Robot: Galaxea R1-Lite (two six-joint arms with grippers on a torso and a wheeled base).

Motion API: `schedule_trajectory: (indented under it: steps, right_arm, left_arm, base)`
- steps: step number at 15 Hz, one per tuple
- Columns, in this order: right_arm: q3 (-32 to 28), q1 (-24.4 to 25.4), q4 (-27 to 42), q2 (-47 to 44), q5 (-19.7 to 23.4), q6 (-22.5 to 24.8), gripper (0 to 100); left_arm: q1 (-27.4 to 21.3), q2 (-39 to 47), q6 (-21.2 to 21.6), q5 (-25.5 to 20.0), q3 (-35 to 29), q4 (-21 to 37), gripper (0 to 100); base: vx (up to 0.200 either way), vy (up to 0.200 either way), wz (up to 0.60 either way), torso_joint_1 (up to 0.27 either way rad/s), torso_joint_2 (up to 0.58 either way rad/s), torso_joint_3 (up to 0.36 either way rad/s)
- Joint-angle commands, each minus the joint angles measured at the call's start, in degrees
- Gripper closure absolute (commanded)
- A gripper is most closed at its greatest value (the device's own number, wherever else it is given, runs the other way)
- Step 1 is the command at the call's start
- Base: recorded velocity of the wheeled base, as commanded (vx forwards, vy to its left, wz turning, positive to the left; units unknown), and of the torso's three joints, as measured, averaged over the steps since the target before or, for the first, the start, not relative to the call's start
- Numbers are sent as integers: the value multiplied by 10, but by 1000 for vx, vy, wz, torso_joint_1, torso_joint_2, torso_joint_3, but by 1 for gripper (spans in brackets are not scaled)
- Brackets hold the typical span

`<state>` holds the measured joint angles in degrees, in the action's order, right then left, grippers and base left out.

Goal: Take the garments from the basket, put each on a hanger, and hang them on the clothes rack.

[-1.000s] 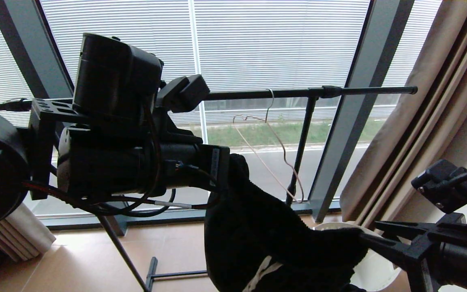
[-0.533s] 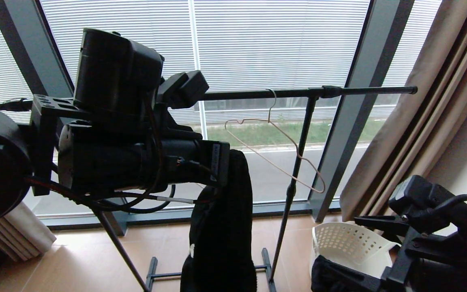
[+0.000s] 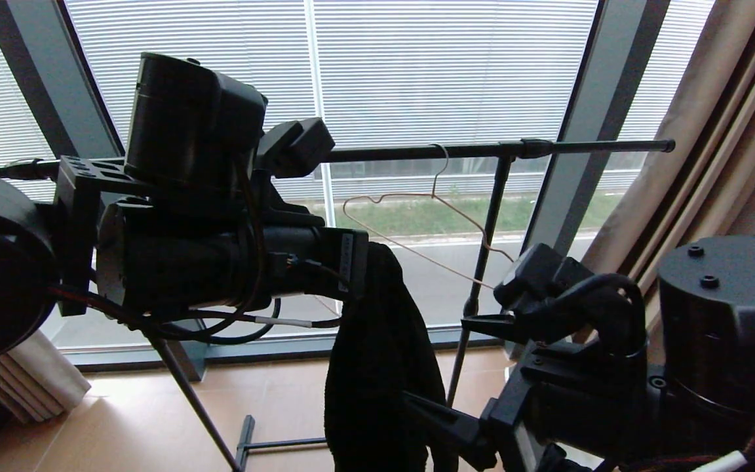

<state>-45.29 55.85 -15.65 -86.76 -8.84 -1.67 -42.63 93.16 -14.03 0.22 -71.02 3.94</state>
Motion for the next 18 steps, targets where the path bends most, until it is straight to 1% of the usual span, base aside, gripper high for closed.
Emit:
schedule_trajectory:
  steps: [1, 3, 4, 6, 7, 8, 9, 11, 14, 18]
  right_arm:
    - [-18, 3, -1, -50, -10, -3, 0]
    - [-14, -17, -1, -79, -13, -11, 0]
    - [-10, -43, -2, -105, -13, -17, 0]
    - [0, -67, -3, -125, -12, -21, 0]
    - [20, -70, -25, -128, -12, -23, 0]
    - [22, -71, -27, -128, -12, -23, 0]
    - [54, -76, -71, -126, -13, -23, 0]
    - [85, -84, -98, -121, -13, -23, 0]
    - [113, -88, -113, -111, -9, -24, 0]
    - [114, -91, -113, -116, -6, -47, 0]
  left_arm:
    - [0, 4, 1, 0, -2, -1, 100]
    - [0, 6, 1, 0, -3, -1, 100]
    - [0, 6, 0, 0, -2, -5, 100]
    - [1, 5, 0, 0, 0, -7, 100]
    - [5, 4, 0, -1, 3, -7, 100]
    - [6, 4, 0, -1, 4, -7, 100]
    - [12, 3, 1, -3, 8, -6, 100]
    - [18, 3, 1, -4, 17, -7, 100]
    - [28, -3, 1, -7, 32, -8, 100]
    - [27, -3, 1, -7, 30, -8, 100]
  base:
    - [0, 0, 0, 0, 0, 0]
    - [0, 0, 0, 0, 0, 0]
    - [0, 0, 0, 0, 0, 0]
    - [0, 0, 0, 0, 0, 0]
    - [0, 0, 0, 0, 0, 0]
    - [0, 0, 0, 0, 0, 0]
    - [0, 0, 0, 0, 0, 0]
    - [0, 0, 0, 0, 0, 0]
    - [0, 0, 0, 0, 0, 0]
    - [0, 0, 0, 0, 0, 0]
